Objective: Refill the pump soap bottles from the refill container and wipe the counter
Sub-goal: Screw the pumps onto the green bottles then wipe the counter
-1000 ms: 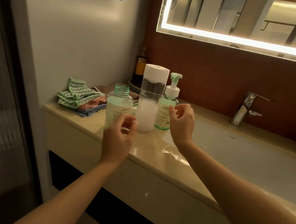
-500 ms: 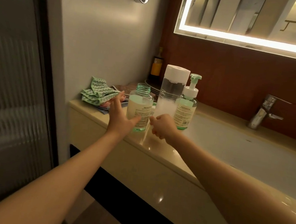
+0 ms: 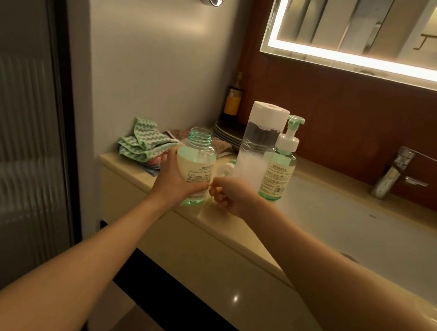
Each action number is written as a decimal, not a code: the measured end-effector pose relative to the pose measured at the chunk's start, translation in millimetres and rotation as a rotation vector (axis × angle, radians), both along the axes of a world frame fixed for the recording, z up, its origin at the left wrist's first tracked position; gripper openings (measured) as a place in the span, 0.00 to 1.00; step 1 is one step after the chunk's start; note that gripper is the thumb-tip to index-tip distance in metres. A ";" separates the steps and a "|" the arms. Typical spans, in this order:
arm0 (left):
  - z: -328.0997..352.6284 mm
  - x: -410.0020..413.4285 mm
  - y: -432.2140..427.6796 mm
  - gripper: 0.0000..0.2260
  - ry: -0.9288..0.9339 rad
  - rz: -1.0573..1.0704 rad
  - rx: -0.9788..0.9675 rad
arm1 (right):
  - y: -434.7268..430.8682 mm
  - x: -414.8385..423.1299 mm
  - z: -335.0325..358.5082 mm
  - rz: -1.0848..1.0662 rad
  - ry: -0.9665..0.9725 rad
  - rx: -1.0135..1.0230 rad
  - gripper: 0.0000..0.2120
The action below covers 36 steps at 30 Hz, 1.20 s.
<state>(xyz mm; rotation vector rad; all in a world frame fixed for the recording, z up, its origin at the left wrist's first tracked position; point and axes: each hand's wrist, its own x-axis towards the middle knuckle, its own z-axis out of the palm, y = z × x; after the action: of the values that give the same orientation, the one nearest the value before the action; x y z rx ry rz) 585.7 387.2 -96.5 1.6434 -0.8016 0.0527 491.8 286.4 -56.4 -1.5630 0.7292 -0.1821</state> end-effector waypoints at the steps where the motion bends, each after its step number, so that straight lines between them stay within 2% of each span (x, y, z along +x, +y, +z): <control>1: 0.1 0.0 1.2 0.40 -0.001 0.008 -0.005 | 1.9 1.0 2.2 -0.004 -0.030 0.008 0.06; 3: 0.9 -1.6 3.9 0.39 0.010 0.009 -0.023 | 5.6 1.5 8.7 -0.012 -0.077 -0.039 0.05; 8: 0.6 -6.5 9.9 0.41 0.060 0.003 -0.031 | 10.7 -4.8 28.2 -0.014 -0.166 -0.335 0.03; 15: 2.6 -25.0 15.8 0.41 0.095 -0.068 -0.056 | 18.4 -25.0 60.2 -0.005 -0.279 -0.517 0.04; 18: 2.8 -35.7 15.7 0.42 0.102 -0.056 0.003 | 20.1 -36.0 74.5 -0.014 -0.346 -0.600 0.04; 25: 8.6 -78.1 -3.6 0.39 0.090 -0.068 0.111 | 15.4 -71.0 103.3 -0.083 -0.495 -0.757 0.05; 29: 8.6 -103.7 -22.4 0.39 0.072 -0.103 0.128 | 3.7 -89.5 98.0 -0.140 -0.464 -0.810 0.03; 36: 8.4 -133.1 -50.4 0.41 0.025 -0.122 0.138 | -27.0 -112.6 84.5 -0.218 -0.310 -0.825 0.07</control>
<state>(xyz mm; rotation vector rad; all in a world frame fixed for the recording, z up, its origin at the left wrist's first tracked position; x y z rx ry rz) 452.5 336.9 -88.1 1.7174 -0.9014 -0.1110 379.1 259.4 28.0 -2.1514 0.6009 -0.9618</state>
